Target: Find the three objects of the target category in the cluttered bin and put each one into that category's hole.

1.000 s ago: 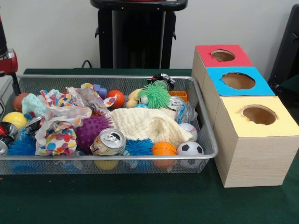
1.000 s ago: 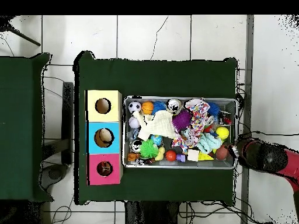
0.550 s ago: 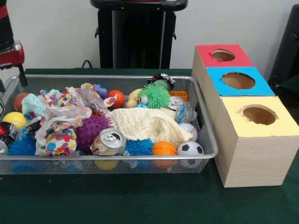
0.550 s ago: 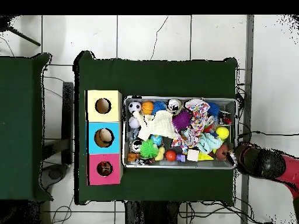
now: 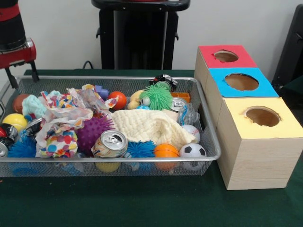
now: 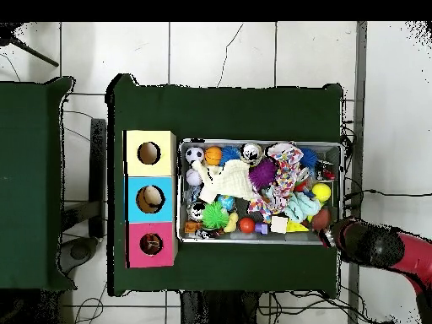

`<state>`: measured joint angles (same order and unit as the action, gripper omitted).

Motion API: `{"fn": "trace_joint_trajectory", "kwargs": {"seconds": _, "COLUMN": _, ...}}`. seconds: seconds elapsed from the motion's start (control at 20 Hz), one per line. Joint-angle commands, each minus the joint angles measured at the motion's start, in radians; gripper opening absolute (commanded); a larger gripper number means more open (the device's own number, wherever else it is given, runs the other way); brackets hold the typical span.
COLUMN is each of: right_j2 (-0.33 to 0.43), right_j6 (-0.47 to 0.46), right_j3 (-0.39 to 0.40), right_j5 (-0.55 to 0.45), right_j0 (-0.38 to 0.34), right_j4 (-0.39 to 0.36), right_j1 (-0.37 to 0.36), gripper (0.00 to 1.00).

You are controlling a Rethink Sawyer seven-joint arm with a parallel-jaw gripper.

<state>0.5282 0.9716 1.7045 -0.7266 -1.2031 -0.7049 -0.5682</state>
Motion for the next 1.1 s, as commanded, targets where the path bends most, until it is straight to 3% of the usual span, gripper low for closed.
{"fn": "trace_joint_trajectory", "kwargs": {"seconds": 0.05, "right_j2": -0.026, "right_j6": -0.023, "right_j3": -0.009, "right_j5": 0.069, "right_j0": -0.014, "right_j4": -0.061, "right_j1": 0.107, "gripper": 1.00}}
{"fn": "trace_joint_trajectory", "kwargs": {"seconds": 0.45, "right_j2": -0.012, "right_j6": -0.070, "right_j3": -0.074, "right_j5": 0.067, "right_j0": -0.019, "right_j4": -0.069, "right_j1": 0.188, "gripper": 1.00}}
{"fn": "trace_joint_trajectory", "kwargs": {"seconds": 0.85, "right_j2": 0.019, "right_j6": -0.138, "right_j3": -0.149, "right_j5": 0.017, "right_j0": 0.001, "right_j4": -0.069, "right_j1": 0.187, "gripper": 1.00}}
{"fn": "trace_joint_trajectory", "kwargs": {"seconds": 1.1, "right_j2": 0.037, "right_j6": -0.177, "right_j3": -0.186, "right_j5": -0.036, "right_j0": 0.023, "right_j4": -0.058, "right_j1": 0.149, "gripper": 1.00}}
